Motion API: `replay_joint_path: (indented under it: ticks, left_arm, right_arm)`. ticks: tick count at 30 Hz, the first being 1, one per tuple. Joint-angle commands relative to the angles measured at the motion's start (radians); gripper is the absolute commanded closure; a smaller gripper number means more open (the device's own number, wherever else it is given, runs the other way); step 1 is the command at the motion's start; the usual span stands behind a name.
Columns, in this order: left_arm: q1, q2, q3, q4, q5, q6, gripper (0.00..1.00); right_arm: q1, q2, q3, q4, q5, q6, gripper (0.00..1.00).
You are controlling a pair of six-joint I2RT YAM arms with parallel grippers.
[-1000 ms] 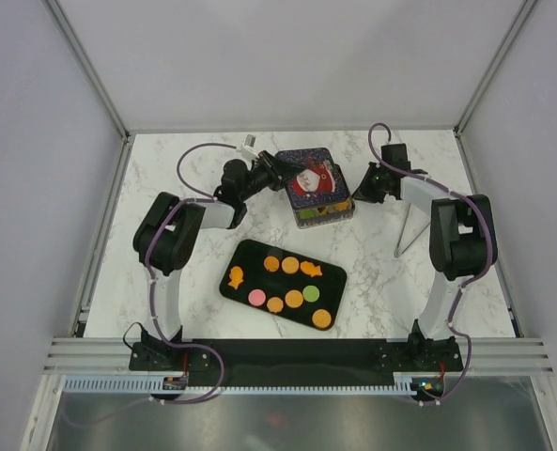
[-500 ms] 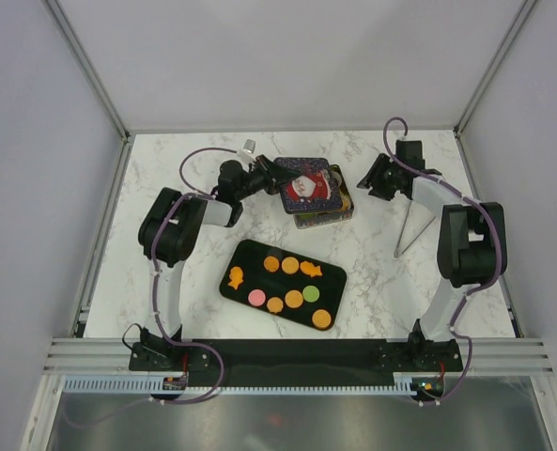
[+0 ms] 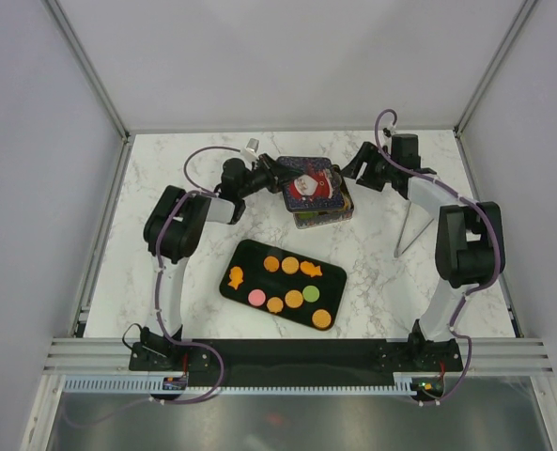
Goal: Pack the cookies
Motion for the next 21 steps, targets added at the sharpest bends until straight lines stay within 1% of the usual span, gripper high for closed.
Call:
replay_joint_path:
  ticks: [1,7,13,18,19,21]
  left_arm:
    - [-0.006,0.011,0.051,0.030,0.006,-0.042,0.79]
    - [-0.022,0.045,0.082,0.037,-0.008,-0.068,0.78]
    - [-0.042,0.086,0.145,0.020,-0.026,-0.087,0.77]
    - [-0.053,0.106,0.178,0.003,-0.034,-0.087,0.76]
    - [-0.055,0.109,0.186,0.001,-0.034,-0.087,0.76]
    - [-0.056,0.115,0.191,-0.009,-0.039,-0.084,0.76]
  right_arm:
    - [0.007,0.002,0.018,0.055,-0.026,-0.030,0.24]
    - [0.008,0.040,0.056,0.050,-0.008,-0.031,0.20]
    - [0.006,0.065,0.069,0.050,-0.003,-0.039,0.15]
    - [0.001,0.089,0.067,0.053,-0.034,-0.023,0.11]
    - [-0.003,0.094,0.066,0.090,-0.043,-0.020,0.10]
    - [-0.005,0.111,0.059,0.108,-0.069,0.003,0.10]
